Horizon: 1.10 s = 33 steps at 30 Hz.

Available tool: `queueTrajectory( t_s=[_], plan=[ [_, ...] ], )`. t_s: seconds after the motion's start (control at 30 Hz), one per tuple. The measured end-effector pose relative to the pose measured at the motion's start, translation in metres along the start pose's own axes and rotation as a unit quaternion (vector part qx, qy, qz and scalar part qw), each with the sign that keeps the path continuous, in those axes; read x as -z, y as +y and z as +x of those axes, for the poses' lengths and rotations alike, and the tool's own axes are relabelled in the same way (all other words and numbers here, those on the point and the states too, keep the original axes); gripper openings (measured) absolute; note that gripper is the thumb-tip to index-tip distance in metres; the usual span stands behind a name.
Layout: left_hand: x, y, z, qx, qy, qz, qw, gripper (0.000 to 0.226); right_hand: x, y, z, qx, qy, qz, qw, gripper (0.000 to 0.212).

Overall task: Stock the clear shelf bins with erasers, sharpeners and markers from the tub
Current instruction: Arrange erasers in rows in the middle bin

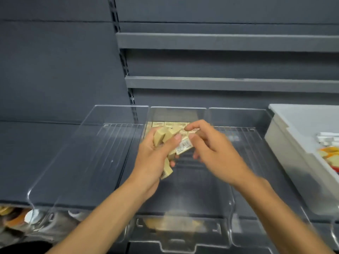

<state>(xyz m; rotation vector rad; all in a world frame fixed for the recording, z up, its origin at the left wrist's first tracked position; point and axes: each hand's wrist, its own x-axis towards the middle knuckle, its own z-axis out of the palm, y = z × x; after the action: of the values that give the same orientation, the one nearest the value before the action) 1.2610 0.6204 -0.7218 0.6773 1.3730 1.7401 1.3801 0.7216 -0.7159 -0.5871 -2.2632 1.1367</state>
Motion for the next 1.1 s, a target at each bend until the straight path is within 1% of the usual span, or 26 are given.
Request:
queueTrajectory(
  t_s=[0.07,0.1,0.2,0.27,0.3,0.37,0.43,0.5,0.57,0.63,0.7,0.83,0.93,1.0,1.07,1.1],
  plan=[
    [-0.002,-0.006,0.002,0.036,-0.011,-0.032,0.999,0.025,-0.002,-0.003,-0.002,0.013,-0.058,-0.02,0.998,0.019],
    [-0.003,-0.007,0.003,0.047,-0.018,-0.044,0.998,0.023,0.0,-0.004,-0.003,0.012,-0.062,-0.008,0.998,0.022],
    [-0.004,-0.007,0.006,0.052,-0.032,-0.037,0.997,0.023,0.012,0.0,-0.004,-0.003,-0.035,0.009,0.999,0.033],
    [-0.001,-0.008,0.005,0.083,-0.029,-0.052,0.995,0.022,0.012,0.002,-0.005,-0.008,-0.027,0.015,0.999,0.031],
    [0.001,-0.009,0.005,0.114,-0.028,-0.072,0.99,0.019,0.011,0.003,-0.006,-0.012,-0.03,0.019,0.999,0.026],
    [0.001,-0.01,0.003,0.188,-0.037,-0.134,0.972,0.017,0.009,0.004,-0.006,-0.02,-0.042,0.023,0.999,0.016],
    [0.002,-0.013,0.003,0.225,-0.042,-0.166,0.959,0.02,0.008,0.004,-0.006,-0.026,-0.055,0.034,0.998,0.014],
    [0.004,-0.019,0.002,0.224,-0.034,-0.171,0.959,0.026,0.006,0.004,-0.008,-0.039,-0.077,0.058,0.995,0.021],
    [0.005,-0.023,0.0,0.216,-0.026,-0.17,0.961,0.036,0.002,0.004,-0.011,-0.05,-0.097,0.079,0.991,0.026],
    [0.008,-0.024,-0.002,0.214,-0.025,-0.162,0.963,0.041,-0.002,0.006,-0.014,-0.049,-0.096,0.078,0.991,0.027],
    [0.01,-0.024,-0.003,0.21,-0.024,-0.161,0.964,0.036,-0.004,0.008,-0.017,-0.047,-0.09,0.073,0.992,0.025],
    [0.015,-0.023,-0.005,0.216,-0.004,-0.196,0.957,0.027,-0.007,0.004,-0.017,-0.032,-0.083,0.057,0.994,0.023],
    [0.016,-0.023,-0.006,0.211,0.012,-0.176,0.961,0.018,-0.011,0.003,-0.015,-0.02,-0.067,0.085,0.994,0.023],
    [0.016,-0.024,-0.007,0.211,0.023,-0.167,0.963,0.011,-0.014,0.004,-0.013,-0.02,-0.052,0.081,0.995,0.022],
    [0.015,-0.025,-0.007,0.209,0.038,-0.159,0.964,0.011,-0.014,0.009,-0.013,-0.016,-0.032,0.057,0.998,0.021],
    [0.015,-0.026,-0.006,0.208,0.048,-0.156,0.965,0.011,-0.013,0.012,-0.013,-0.009,-0.022,0.02,1.0,0.024]
  ],
)
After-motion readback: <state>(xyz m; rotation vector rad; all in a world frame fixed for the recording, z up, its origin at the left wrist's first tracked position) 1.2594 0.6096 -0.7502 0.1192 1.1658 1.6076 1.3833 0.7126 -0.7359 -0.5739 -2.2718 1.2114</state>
